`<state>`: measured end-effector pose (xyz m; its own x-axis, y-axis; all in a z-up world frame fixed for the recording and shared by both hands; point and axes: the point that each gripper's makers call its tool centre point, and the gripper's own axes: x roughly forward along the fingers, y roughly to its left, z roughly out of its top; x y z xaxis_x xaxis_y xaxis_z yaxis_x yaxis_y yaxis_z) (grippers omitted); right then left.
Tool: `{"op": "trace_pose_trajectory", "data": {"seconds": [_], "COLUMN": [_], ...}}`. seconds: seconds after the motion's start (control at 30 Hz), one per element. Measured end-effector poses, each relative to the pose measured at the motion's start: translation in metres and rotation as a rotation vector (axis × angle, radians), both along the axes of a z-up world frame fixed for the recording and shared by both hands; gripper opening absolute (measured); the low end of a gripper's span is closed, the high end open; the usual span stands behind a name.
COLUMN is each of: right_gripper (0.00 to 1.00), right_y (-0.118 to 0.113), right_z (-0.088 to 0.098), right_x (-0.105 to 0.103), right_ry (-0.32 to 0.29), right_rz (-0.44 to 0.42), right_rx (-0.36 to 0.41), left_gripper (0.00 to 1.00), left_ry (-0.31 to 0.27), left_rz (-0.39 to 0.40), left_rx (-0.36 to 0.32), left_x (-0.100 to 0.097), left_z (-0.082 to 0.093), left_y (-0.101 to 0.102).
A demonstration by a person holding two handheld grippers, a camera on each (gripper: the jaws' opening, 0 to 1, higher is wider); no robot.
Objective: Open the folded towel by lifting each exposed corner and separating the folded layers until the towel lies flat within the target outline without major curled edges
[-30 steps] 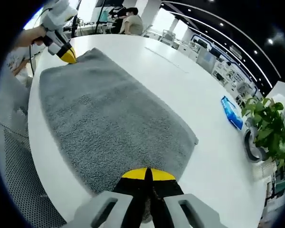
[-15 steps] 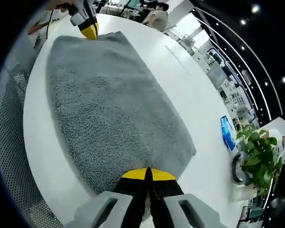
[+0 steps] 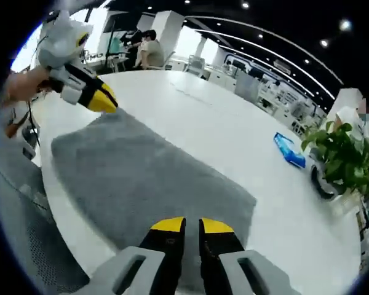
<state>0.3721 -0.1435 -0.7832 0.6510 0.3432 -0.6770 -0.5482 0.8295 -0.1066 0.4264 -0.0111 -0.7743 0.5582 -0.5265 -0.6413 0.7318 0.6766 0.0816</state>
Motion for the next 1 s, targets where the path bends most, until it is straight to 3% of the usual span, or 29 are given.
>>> {"op": "trace_pose_trajectory", "data": {"seconds": [0.1,0.13,0.17,0.2,0.23,0.3,0.4,0.53,0.6,0.73,1.0], "right_gripper": [0.00,0.00,0.00,0.00,0.00,0.00,0.00,0.00,0.00,0.00,0.00], "right_y": [0.017,0.020,0.017,0.016,0.017,0.018,0.018,0.020,0.020,0.021,0.023], "right_z": [-0.018,-0.031,-0.038,-0.034,-0.032,-0.032,-0.033,-0.034,-0.035,-0.036,-0.036], "right_x": [-0.019,-0.032,-0.034,-0.026,-0.026,-0.024,-0.023,-0.016,-0.012,0.000,0.015], "right_ry": [0.093,0.164,0.163,0.086,0.083,0.105,0.119,0.076,0.066,0.054,0.073], "right_rz": [0.067,0.109,0.119,0.146,0.178,0.151,0.163,0.226,0.227,0.248,0.267], "right_rx": [-0.004,-0.036,-0.081,-0.115,-0.139,-0.139,-0.246,-0.445,-0.494,-0.528,-0.550], "left_gripper": [0.07,0.07,0.06,0.06,0.06,0.05,0.03,0.02,0.02,0.02,0.01], "left_ry": [0.020,0.050,0.062,0.000,-0.002,-0.075,-0.063,-0.088,-0.090,-0.041,-0.017], "left_rz": [-0.070,-0.068,-0.048,-0.037,-0.050,-0.119,-0.094,-0.071,-0.066,-0.044,-0.026], "left_rx": [0.114,0.142,0.124,0.065,0.085,0.117,0.108,0.155,0.177,0.164,0.170], "left_x": [-0.002,-0.005,-0.007,-0.001,-0.004,-0.004,-0.005,-0.010,-0.013,-0.017,-0.029], "left_z": [-0.026,-0.039,-0.044,-0.035,-0.035,-0.033,-0.034,-0.034,-0.034,-0.034,-0.035], "left_y": [-0.002,0.000,-0.001,-0.006,-0.002,-0.003,-0.002,0.000,0.003,0.012,0.018]}}
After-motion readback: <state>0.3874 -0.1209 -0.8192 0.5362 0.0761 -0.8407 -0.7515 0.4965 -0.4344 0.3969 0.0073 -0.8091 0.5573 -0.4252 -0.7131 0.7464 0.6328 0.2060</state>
